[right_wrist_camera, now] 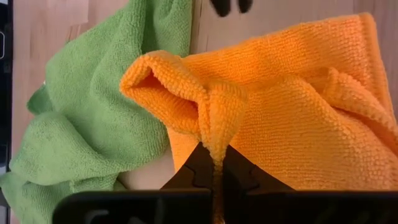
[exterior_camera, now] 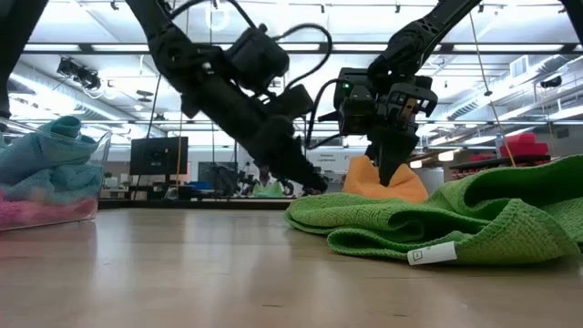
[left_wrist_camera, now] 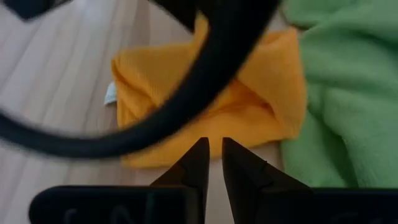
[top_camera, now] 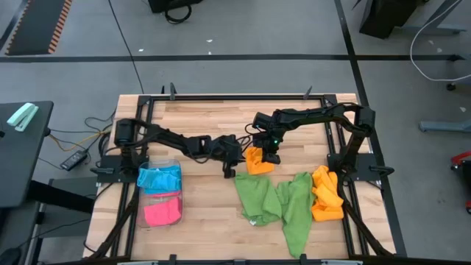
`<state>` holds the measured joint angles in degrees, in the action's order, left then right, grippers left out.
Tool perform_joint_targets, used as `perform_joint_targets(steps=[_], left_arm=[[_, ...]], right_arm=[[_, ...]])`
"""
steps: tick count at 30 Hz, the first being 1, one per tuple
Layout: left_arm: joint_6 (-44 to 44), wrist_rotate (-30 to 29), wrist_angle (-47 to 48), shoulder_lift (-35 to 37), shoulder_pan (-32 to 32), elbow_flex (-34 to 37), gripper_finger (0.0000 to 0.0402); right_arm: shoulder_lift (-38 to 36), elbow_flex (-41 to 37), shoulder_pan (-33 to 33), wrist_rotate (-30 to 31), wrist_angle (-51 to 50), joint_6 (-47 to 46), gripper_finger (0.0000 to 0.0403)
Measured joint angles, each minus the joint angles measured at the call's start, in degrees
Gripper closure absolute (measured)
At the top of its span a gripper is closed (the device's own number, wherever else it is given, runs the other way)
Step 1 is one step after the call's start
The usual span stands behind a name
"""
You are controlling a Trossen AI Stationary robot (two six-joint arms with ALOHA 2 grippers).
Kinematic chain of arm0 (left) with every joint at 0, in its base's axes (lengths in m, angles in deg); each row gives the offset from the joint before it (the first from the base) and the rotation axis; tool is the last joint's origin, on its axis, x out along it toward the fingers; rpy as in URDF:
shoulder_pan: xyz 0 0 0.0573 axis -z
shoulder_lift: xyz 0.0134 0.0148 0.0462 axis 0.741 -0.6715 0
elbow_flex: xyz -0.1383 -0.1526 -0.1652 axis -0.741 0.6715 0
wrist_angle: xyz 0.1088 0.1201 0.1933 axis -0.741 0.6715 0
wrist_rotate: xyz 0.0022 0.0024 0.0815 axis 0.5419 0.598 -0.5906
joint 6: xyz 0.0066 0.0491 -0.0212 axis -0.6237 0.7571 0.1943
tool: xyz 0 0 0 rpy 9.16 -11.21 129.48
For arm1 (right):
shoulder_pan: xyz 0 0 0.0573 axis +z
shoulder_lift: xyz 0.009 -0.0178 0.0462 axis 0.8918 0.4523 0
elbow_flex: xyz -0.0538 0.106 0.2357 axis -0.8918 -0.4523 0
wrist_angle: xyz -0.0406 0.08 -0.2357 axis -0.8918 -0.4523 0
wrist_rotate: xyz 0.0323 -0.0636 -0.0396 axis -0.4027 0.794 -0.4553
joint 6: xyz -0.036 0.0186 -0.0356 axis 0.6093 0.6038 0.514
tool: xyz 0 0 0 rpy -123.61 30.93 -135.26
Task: Fold microfiber towels
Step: Fold the left yellow microfiber cloth
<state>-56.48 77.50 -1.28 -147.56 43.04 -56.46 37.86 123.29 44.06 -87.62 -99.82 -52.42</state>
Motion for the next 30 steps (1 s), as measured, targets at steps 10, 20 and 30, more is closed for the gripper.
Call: perform_joint_targets(steps=[10, 20, 30], left_arm=[[-6.6, -0.3, -27.1, -1.0, 1.5, 13.4, 0.0392], [-9.9, -2.9, -31.8, -5.4, 3.8, 9.4, 0.035], [-10.2, -4.7, -27.9, -9.6, 4.3, 6.3, 0.0298]], right_arm=[[0.0, 0.0, 0.1, -0.2, 0.6, 1.2, 0.0393], [0.0, 0.0, 0.1, -0.2, 1.5, 0.5, 0.0393], [0.0, 0.0, 0.1, -0.6, 1.7, 0.3, 0.0393]])
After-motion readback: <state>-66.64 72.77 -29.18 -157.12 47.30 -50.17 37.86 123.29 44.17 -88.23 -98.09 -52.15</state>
